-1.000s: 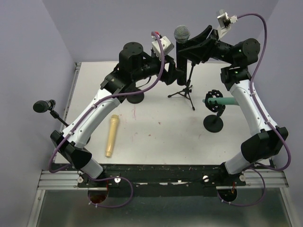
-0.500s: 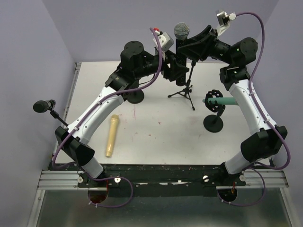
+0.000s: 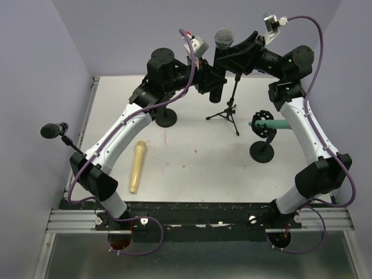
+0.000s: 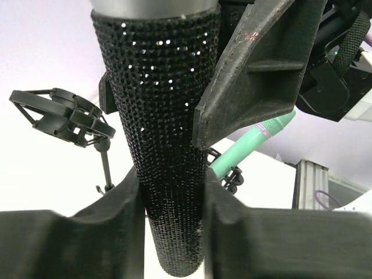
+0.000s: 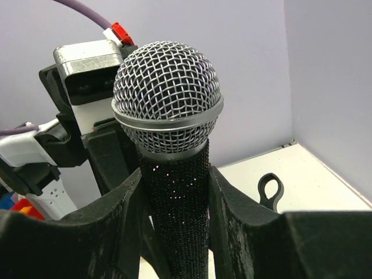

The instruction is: Remove the microphone from the stand

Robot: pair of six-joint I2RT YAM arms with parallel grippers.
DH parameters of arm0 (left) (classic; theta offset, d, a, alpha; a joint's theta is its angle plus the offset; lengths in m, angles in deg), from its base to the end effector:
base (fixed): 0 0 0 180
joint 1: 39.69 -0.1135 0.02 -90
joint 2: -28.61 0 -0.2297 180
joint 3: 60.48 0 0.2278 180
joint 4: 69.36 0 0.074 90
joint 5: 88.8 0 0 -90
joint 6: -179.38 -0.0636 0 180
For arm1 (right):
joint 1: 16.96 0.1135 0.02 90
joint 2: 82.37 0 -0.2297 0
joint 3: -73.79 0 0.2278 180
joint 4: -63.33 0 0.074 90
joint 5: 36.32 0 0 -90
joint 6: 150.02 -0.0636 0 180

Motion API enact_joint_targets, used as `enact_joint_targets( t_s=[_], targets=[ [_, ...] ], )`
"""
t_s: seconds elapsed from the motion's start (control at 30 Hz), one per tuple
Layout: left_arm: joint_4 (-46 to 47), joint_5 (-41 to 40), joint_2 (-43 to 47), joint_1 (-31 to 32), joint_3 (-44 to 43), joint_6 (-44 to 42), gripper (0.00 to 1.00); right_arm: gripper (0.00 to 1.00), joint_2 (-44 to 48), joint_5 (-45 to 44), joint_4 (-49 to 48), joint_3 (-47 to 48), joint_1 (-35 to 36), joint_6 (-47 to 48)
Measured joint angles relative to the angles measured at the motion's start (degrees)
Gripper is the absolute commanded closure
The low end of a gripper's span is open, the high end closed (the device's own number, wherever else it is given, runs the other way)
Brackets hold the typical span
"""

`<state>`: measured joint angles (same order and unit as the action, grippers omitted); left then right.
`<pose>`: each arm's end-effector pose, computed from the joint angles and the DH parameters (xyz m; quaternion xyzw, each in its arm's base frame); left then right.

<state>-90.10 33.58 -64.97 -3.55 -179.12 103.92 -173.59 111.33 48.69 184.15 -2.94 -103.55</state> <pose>0.2771 -0.2446 0.4489 0.3232 0.6031 -0.4727 0.5553 0.3070 0.1320 0.4779 -0.3061 0.5075 0.5711 0.5680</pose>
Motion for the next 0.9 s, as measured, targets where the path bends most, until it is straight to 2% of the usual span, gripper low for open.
enact_joint_targets(
  t_s=[0.03, 0.07, 0.27, 0.3, 0.43, 0.57, 0.67, 0.77, 0.9],
  targets=[
    [-0.24, 0.35, 0.04, -0.35, 0.0, 0.31, 0.89, 0.34, 0.0, 0.0, 0.13, 0.0, 0.11, 0.55],
    [-0.33, 0.92, 0.13, -0.66, 0.04, 0.33, 0.88, 0.01, 0.0, 0.02, 0.66, 0.0, 0.2, 1.01],
    [-3.3, 2.97, 5.84, -5.38, 5.64, -1.81, 0.95, 0.0, 1.25, 3.63, 6.25, -3.02, 0.33, 6.75],
    [-4.55, 3.02, 6.93, -6.4, 6.14, -2.82, 1.0, 0.0, 1.77, 3.85, 7.39, -3.76, 0.33, 7.98],
    [-14.62, 2.14, 17.75, -13.55, 12.02, -14.12, 1.0, 0.0, 6.51, 4.76, 16.02, -9.29, 0.35, 16.04],
    [-23.96, -3.19, 32.24, -17.57, 25.07, -23.69, 1.0, 0.0, 11.28, 4.7, 23.12, -12.07, 0.35, 23.34],
    [-30.69, -8.7, 38.88, -20.65, 34.45, -27.45, 1.0, 0.0, 13.07, 4.79, 25.09, -12.79, 0.35, 26.12],
    [-36.2, -15.43, 41.07, -24.55, 41.51, -28.17, 1.0, 0.0, 13.42, 4.79, 25.62, -13.75, 0.35, 27.1],
    [-43.41, -21.51, 38.6, -30.38, 46.62, -25.75, 1.0, 0.0, 13.03, 4.85, 27.58, -14.21, 0.42, 28.52]
  ],
)
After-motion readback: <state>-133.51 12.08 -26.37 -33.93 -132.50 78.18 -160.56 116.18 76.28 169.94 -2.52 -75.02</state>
